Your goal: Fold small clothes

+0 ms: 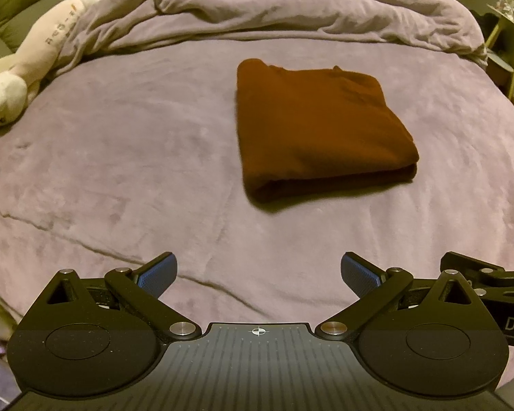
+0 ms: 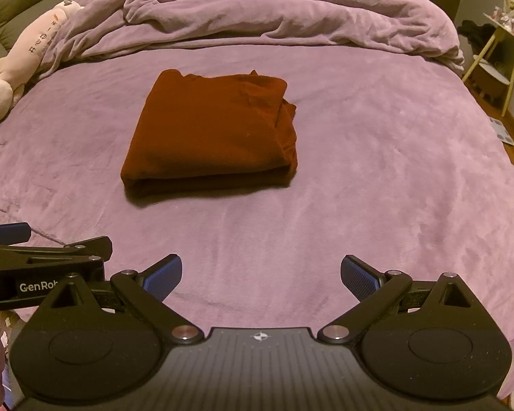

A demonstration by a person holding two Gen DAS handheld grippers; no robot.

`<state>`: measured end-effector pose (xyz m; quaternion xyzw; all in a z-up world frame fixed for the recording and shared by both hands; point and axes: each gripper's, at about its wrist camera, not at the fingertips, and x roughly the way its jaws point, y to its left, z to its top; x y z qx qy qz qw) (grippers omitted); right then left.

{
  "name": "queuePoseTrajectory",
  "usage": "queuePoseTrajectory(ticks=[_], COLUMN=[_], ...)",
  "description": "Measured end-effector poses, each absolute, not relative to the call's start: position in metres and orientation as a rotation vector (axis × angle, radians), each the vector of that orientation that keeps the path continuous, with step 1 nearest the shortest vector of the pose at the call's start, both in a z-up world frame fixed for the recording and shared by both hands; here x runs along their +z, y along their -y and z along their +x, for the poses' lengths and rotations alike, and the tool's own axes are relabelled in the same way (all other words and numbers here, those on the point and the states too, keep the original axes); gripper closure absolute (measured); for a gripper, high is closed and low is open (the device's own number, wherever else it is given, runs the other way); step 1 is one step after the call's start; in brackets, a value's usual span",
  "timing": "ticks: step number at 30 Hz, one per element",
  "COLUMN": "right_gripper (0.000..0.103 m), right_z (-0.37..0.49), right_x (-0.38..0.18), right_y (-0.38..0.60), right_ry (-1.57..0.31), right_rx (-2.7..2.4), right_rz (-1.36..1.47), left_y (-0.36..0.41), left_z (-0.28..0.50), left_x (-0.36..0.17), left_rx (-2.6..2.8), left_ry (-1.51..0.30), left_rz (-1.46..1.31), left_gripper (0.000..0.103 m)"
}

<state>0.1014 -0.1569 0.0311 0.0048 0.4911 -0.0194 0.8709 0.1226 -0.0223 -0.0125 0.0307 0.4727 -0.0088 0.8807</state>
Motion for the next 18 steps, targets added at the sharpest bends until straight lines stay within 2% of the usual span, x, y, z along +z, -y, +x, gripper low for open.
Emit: queuePoseTrajectory(ticks=[18], right_gripper=[0.004], right_z=[0.1017], right_x=[0.0329], right_y=[0.1568], right_ry=[-1.017], right_rx=[-0.044], right_rz=[0.007], left_y=[0.0273], left_z=[0.1207], left_x=[-0.0135], left_rx=[0.000], left_ry=[-0.978], left_rz=[0.085], left_gripper=[0.000])
